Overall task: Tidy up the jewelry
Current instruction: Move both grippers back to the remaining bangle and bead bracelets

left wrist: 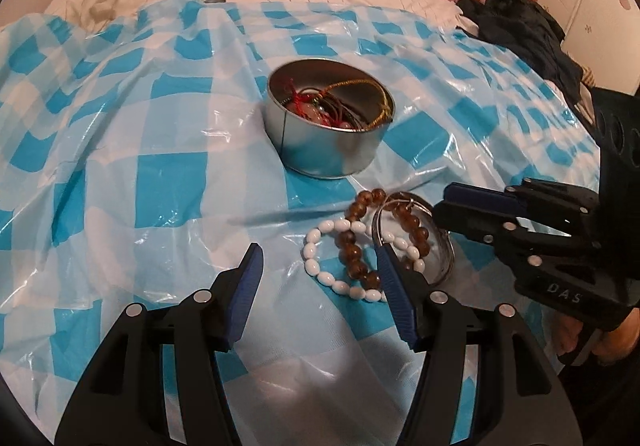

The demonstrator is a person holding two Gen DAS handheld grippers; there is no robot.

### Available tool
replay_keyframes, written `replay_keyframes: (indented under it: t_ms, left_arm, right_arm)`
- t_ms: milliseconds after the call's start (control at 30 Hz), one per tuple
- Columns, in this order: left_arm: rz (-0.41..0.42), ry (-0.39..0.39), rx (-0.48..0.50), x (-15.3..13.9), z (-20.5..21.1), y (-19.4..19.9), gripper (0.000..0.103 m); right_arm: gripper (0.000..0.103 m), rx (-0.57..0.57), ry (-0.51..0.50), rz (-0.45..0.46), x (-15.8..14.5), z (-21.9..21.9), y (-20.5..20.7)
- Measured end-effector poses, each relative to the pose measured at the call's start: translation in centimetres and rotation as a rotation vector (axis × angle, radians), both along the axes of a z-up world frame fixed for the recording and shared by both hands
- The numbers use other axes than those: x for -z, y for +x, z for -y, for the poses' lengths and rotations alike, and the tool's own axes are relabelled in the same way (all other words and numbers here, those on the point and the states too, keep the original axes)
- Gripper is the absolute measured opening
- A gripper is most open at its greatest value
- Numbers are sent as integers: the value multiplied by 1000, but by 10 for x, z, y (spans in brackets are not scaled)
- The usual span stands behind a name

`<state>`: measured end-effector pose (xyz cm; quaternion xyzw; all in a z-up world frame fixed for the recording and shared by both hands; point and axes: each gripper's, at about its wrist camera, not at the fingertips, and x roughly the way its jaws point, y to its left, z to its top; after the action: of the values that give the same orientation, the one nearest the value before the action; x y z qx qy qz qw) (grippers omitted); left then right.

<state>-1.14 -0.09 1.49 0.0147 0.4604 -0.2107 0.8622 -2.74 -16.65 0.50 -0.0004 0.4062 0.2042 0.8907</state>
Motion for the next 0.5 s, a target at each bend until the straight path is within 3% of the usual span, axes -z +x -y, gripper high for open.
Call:
replay_keyframes:
  t_ms: [167,233,500]
  left_arm:
    - [-3,-3,-5,0,-1,1,56]
    - [-4,-2,-6,1,-1,2,56]
    - [3,-7,8,0,1,0,56]
  right_arm:
    - [22,-1,-30,-36,14,-2,5]
    - [17,-11,-44,-23,13,-5,4]
    - [17,-6,-62,32,3,-2,-1]
